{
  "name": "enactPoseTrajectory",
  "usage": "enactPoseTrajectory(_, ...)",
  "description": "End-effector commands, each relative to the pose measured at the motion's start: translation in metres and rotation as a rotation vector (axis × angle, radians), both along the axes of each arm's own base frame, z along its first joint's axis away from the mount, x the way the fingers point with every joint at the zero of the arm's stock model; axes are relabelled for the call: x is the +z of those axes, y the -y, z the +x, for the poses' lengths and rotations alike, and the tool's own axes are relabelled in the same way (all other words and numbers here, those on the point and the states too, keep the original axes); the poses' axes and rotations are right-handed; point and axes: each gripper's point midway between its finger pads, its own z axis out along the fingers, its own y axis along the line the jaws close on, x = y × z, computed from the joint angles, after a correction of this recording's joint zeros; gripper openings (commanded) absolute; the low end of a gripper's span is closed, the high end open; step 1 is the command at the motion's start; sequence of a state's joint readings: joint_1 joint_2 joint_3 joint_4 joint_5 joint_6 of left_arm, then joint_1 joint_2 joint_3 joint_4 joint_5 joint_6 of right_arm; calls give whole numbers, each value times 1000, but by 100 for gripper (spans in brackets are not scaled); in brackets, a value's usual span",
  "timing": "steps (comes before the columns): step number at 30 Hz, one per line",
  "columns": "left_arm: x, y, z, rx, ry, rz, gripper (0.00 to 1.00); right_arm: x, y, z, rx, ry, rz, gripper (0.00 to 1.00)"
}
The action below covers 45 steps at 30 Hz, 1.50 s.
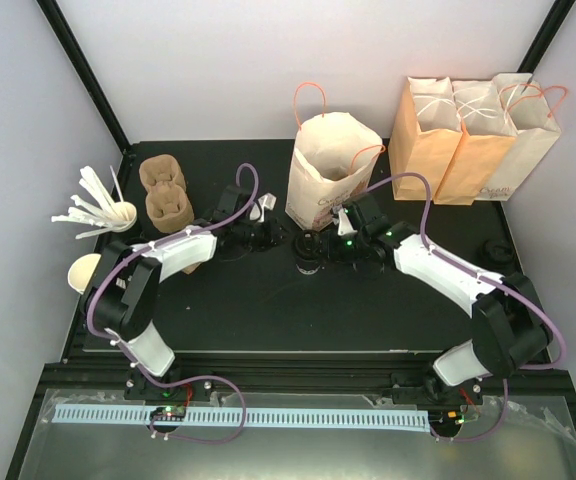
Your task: Pack the takeout coffee
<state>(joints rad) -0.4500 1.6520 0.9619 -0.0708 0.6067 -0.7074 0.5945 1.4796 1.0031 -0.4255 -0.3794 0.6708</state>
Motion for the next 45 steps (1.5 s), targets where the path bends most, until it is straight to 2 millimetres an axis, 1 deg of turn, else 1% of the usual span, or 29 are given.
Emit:
enactPoseTrajectory(1,7,21,-3,-65,-30,-82,28,18,-6,-12,58,6,43,40)
enactPoseTrajectory(4,3,15,4,-39,-16,-25,34,25,-4,-9,54,27,42,41)
enactPoseTrajectory(6,4,10,8,-23,-7,1,41,29,0,-7,47,36,33,41)
enactPoseTrajectory(9,11,3,13,-8,7,-10,55,34,5,-2,39,47,29,41)
enactPoseTrajectory(11,18,-3,14,0,27,-18,61,38,9,0,42,56,28,42)
enactPoseTrajectory(14,27,-11,11,13,48,-15,64,42,14,3,46,69,30,42)
enactPoseTrajectory(17,32,-17,2,16,58,-13,65,43,23,7,38,81,29,42)
enactPoseTrajectory(19,32,-18,-7,14,50,-32,61,41,26,10,43,82,20,42)
enactPoseTrajectory(24,17,-16,-41,3,-19,-139,37,32,22,14,91,71,-9,39)
enactPoseTrajectory(26,11,-14,-50,-1,-37,-156,32,27,24,19,83,75,-36,37)
enactPoseTrajectory(29,5,-10,-57,-15,-47,-163,30,22,24,22,82,73,-49,36)
enactPoseTrajectory(33,7,-6,-60,-30,-39,-185,29,14,24,25,78,63,-61,35)
enactPoseTrajectory(41,14,1,-56,-41,-26,-229,29,6,20,28,88,45,-58,34)
enactPoseTrajectory(45,14,4,-52,-45,-29,-236,27,3,17,28,97,34,-50,33)
